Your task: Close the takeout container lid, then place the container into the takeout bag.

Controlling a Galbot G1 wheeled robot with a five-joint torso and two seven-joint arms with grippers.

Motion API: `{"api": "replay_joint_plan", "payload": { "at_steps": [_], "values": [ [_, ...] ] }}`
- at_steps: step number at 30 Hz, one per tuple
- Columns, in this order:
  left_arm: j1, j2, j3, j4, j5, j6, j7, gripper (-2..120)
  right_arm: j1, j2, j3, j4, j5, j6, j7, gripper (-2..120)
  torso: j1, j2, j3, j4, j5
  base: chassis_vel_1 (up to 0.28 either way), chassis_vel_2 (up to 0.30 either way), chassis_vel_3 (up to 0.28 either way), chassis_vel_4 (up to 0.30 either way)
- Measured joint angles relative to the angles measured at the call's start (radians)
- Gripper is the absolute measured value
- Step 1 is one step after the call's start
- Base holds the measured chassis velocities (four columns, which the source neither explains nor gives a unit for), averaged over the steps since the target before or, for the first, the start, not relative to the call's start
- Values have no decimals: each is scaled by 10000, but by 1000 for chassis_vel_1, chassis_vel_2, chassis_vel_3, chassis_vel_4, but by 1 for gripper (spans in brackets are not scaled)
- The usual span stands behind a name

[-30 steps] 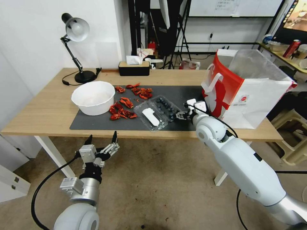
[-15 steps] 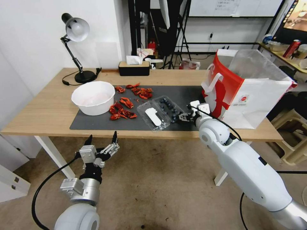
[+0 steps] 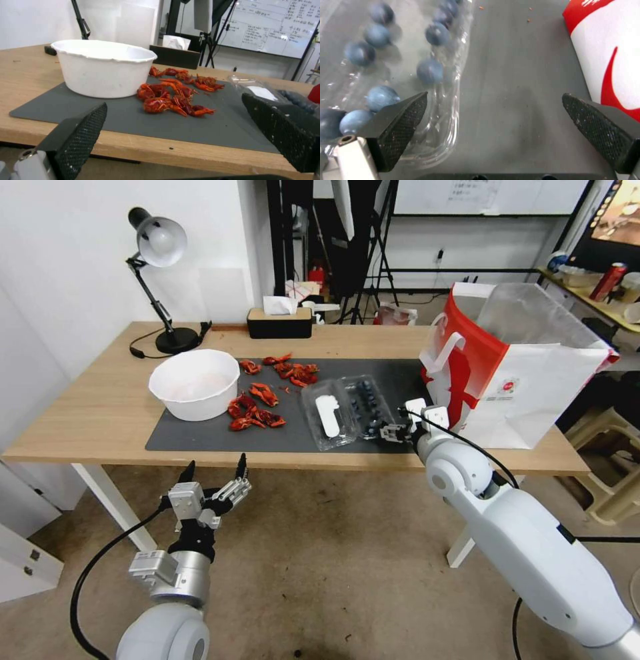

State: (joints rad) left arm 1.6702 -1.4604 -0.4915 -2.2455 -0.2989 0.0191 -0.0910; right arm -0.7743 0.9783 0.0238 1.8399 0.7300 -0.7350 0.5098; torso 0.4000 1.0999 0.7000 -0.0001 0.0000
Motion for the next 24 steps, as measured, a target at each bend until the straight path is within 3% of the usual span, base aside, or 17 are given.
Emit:
{"api": "replay_joint_plan", "payload": {
  "at_steps": [24],
  "values": [
    [109,-31,38,7,31,-157,59,100,-296,301,1064,563,11,108,-291,100,0,0,0,1,-1,0,0,0,0]
  ]
}}
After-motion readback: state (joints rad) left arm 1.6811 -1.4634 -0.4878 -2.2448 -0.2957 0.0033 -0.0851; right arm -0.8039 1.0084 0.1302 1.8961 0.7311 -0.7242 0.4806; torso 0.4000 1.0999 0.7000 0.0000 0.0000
